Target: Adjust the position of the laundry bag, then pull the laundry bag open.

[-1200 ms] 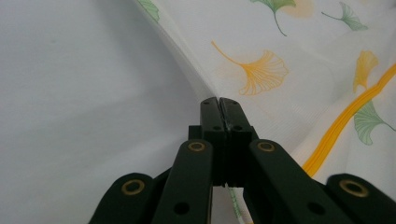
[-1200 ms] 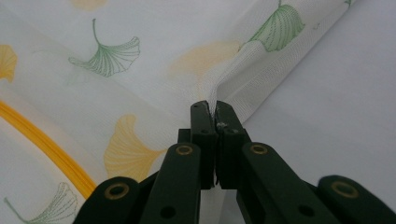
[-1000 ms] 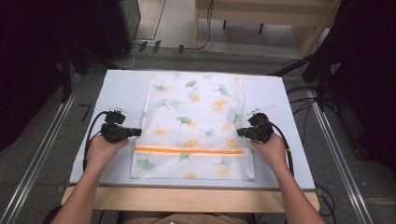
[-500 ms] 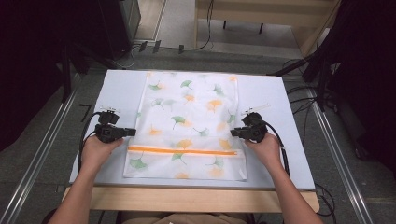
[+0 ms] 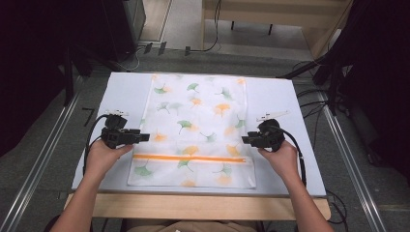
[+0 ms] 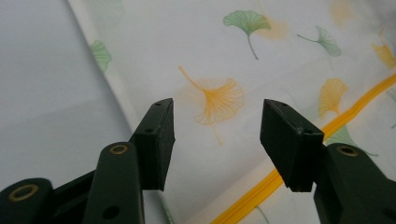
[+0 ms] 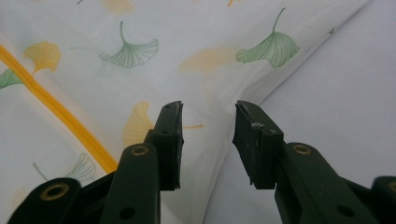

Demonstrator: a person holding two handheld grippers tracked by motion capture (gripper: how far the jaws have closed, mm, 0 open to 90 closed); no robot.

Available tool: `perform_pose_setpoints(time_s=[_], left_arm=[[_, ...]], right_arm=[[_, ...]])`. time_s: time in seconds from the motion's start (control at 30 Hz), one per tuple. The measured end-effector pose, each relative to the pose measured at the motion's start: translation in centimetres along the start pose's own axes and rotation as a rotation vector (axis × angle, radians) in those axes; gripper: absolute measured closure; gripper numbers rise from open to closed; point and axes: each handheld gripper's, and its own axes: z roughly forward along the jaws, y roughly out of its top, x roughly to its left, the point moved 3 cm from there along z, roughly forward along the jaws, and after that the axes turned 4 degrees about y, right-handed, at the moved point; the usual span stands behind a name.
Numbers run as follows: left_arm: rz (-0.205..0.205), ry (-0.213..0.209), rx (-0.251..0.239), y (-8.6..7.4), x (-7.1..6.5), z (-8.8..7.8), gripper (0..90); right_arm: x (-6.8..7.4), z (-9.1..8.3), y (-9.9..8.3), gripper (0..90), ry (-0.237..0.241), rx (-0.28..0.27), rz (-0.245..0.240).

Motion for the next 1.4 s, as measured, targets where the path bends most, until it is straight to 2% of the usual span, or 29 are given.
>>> perform_pose_setpoints(time_s=[0.23,0.5,0.6,0.63,0.7,0.9,1.0,1.13,1.4], left_arm=[[0.035,-0.006,0.004,0.2,-0.9,0.0,42.1],[0.082,-0.053,0.009,0.6,-2.6,0.5,39.6],[0.09,-0.06,0.012,0.7,-2.9,0.8,38.8],[0.102,-0.057,0.019,0.7,-3.1,0.9,38.5],[0.114,-0.059,0.021,0.8,-3.2,1.0,37.8],[0.124,-0.075,0.01,1.2,-3.8,1.3,37.7],[0.148,-0.075,0.016,1.4,-4.2,1.7,37.7],[0.159,-0.083,0.015,1.7,-4.6,2.1,37.8],[0.195,-0.095,0.029,2.3,-5.6,3.0,37.9]], right_arm=[[0.6,-1.1,-1.1,65.0,0.004,0.007,0.015],[0.9,-1.3,-2.1,67.1,0.002,0.029,0.008],[0.9,-1.3,-2.3,69.5,0.006,0.032,0.019],[0.9,-1.3,-2.4,75.5,0.014,0.035,0.019],[1.0,-1.5,-2.5,80.4,0.02,0.028,0.022],[1.1,-1.7,-2.8,85.5,0.036,0.027,0.04],[1.2,-1.4,-3.2,87.4,0.042,0.044,0.052],[1.4,-1.2,-3.7,90.0,0.043,0.063,0.047],[1.4,-0.6,-4.7,90.0,0.047,0.109,0.071]])
